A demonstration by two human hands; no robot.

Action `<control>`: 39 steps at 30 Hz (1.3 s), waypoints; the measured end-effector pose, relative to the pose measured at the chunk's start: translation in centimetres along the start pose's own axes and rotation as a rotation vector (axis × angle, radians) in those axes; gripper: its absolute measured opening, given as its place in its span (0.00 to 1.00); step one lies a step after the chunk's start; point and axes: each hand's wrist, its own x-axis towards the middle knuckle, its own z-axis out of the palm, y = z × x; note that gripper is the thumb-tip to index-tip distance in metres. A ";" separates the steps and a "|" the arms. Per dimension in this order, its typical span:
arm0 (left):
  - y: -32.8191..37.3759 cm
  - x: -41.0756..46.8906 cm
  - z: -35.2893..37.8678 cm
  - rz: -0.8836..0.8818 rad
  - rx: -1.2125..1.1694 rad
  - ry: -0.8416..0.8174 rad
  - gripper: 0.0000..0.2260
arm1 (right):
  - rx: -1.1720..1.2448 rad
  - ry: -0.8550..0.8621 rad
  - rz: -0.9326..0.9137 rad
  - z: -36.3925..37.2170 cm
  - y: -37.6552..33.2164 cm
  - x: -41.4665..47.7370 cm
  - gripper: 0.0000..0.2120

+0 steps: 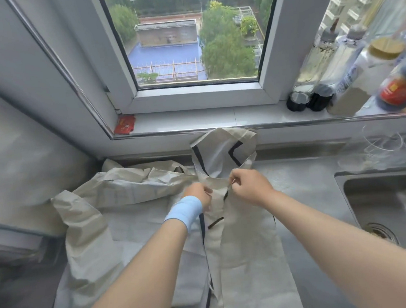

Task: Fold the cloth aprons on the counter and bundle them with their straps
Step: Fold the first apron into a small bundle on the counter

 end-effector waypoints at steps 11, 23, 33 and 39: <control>-1.3 0.1 -1.2 -0.081 0.193 0.205 0.11 | -0.119 -0.094 -0.126 4.4 -0.7 1.0 0.22; -2.1 3.3 -1.9 -0.129 -0.013 0.017 0.11 | -0.143 -0.035 0.183 5.5 -7.1 9.3 0.09; -3.3 2.8 -3.4 -0.107 0.047 0.020 0.12 | 0.390 0.084 0.144 2.2 -6.8 9.9 0.09; -2.5 2.3 -4.1 -0.104 0.179 0.172 0.11 | 0.460 0.039 0.015 1.6 -6.6 7.9 0.12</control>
